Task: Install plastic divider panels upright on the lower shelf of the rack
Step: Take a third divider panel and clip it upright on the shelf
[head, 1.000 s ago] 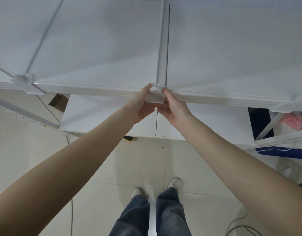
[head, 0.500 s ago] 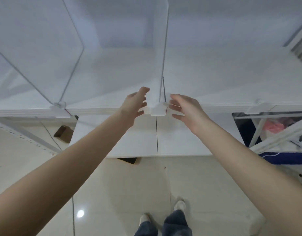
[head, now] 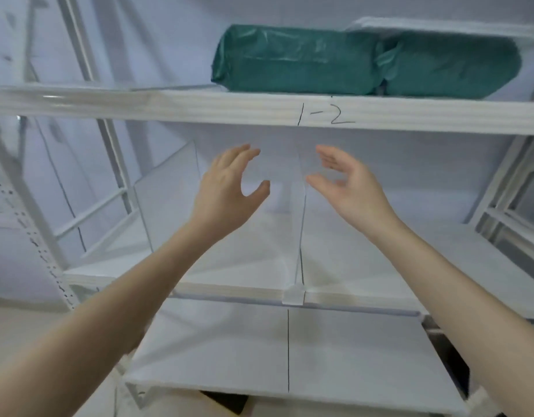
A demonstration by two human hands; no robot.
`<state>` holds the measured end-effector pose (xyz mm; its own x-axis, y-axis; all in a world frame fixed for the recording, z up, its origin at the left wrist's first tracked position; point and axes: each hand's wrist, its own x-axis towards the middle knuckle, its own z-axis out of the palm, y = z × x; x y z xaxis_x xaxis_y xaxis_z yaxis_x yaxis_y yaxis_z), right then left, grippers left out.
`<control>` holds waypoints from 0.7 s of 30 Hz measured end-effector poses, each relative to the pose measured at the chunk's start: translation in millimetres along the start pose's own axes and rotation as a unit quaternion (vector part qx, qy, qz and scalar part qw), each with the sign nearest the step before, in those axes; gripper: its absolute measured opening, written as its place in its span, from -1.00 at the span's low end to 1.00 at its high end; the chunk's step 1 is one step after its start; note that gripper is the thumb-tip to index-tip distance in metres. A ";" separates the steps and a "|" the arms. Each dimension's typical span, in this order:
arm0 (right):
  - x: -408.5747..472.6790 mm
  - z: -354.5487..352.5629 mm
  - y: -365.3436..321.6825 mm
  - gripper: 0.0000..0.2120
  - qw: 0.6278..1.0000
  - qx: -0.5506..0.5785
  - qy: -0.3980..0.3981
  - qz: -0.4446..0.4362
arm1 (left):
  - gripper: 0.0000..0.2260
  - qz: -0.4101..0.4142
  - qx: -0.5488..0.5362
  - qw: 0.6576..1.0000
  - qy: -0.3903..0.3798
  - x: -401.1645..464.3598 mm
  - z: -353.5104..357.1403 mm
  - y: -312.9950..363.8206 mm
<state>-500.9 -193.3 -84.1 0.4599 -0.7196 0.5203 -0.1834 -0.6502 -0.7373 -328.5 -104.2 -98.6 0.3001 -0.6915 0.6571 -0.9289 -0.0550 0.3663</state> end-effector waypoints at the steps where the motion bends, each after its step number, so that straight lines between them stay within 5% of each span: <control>1: 2.2 -4.2 -11.5 -0.51 0.999 -0.017 -0.003 -0.030 | -0.52 0.019 0.028 0.999 0.017 3.0 -12.8 3.0; 8: 21.9 -4.7 -70.6 -0.43 0.972 -0.137 -0.011 -0.189 | -0.44 0.069 0.149 0.983 0.077 13.0 -88.7 -2.1; 21: 79.7 128.0 -126.7 -0.40 0.942 -0.217 -0.043 -0.253 | -0.42 0.064 0.173 0.978 0.101 40.7 -161.9 -131.4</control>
<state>-329.8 -137.2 -4.4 0.6498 -0.2812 0.7062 -0.2519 -0.9562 -0.1490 -159.2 -8.4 -13.3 0.1806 -0.5545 0.8123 -0.9689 -0.2422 0.0500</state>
